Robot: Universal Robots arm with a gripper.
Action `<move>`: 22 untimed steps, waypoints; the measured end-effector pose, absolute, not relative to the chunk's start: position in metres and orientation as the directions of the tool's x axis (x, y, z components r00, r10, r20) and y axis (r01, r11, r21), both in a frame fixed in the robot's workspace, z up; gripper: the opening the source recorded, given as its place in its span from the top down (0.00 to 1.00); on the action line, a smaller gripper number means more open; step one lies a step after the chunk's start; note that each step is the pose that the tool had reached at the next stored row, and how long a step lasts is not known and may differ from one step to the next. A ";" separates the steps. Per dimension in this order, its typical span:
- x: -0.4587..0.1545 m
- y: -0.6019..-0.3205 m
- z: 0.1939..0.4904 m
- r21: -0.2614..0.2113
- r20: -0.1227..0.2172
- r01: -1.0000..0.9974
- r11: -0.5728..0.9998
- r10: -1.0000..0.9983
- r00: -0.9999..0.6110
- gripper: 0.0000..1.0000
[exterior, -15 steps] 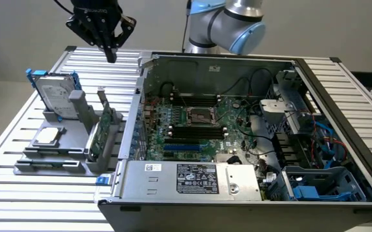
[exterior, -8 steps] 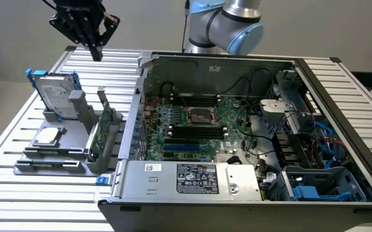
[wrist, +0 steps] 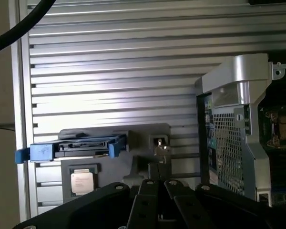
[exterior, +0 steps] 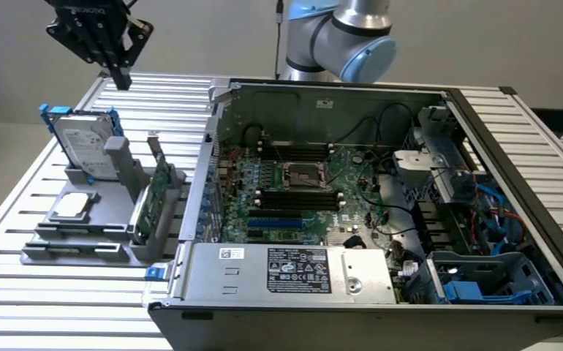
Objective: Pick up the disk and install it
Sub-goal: 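Reach for the disk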
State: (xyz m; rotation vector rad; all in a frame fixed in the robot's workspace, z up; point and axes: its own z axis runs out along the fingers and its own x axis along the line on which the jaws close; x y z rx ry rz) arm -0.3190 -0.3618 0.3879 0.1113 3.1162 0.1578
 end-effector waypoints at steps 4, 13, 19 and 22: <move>-0.337 -0.359 0.388 0.102 -0.016 0.070 0.992 0.072 -0.997 0.89; -0.378 -0.352 0.387 0.102 -0.016 0.070 0.992 0.072 -0.997 0.89; -0.405 -0.348 0.387 0.102 -0.015 0.070 0.992 0.072 -0.997 0.89; -0.417 -0.347 0.387 0.102 -0.015 0.070 0.992 0.072 -0.997 0.89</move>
